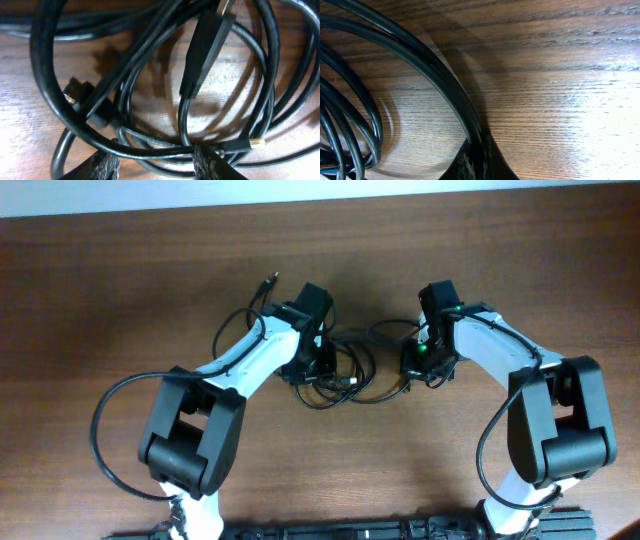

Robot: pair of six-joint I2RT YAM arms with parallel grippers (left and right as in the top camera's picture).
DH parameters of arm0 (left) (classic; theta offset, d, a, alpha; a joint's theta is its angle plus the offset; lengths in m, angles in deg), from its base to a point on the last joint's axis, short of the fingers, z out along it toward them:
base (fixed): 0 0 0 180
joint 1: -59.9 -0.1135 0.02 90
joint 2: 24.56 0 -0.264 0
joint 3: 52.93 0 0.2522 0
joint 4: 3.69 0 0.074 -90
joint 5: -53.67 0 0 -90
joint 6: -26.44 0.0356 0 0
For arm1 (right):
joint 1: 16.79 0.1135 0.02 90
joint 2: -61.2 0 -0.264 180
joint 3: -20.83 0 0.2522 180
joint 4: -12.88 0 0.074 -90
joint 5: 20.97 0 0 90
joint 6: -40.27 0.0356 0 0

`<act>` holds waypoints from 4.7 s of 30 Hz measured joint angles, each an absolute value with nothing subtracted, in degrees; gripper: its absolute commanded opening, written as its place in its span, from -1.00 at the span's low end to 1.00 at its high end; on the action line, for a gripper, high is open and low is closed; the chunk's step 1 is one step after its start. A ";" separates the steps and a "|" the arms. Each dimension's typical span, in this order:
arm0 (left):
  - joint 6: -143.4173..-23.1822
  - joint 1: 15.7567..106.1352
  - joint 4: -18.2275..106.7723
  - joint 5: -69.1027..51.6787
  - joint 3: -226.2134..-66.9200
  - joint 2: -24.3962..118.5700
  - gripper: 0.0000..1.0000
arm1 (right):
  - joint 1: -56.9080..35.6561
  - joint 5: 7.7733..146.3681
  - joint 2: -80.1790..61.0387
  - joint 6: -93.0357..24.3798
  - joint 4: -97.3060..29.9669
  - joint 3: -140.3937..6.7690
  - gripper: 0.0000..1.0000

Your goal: Untangle cables

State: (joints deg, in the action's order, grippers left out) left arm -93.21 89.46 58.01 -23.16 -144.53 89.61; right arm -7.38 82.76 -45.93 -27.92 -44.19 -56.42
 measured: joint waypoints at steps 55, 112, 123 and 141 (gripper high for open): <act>-95.83 88.28 53.81 -36.99 -146.87 90.33 -0.92 | -7.38 82.74 -45.93 -27.90 -44.41 -56.42 -0.92; -91.81 81.68 61.40 -24.08 -146.09 83.01 -0.93 | -7.38 82.74 -45.93 -27.92 -44.43 -56.42 -0.92; -91.77 81.68 62.18 -23.86 -146.09 83.01 -0.91 | -7.38 82.72 -45.93 -27.92 -44.46 -56.42 -0.92; -90.61 81.68 63.98 -23.88 -146.06 83.01 -0.29 | -7.38 82.72 -45.93 -27.92 -44.46 -56.42 -0.92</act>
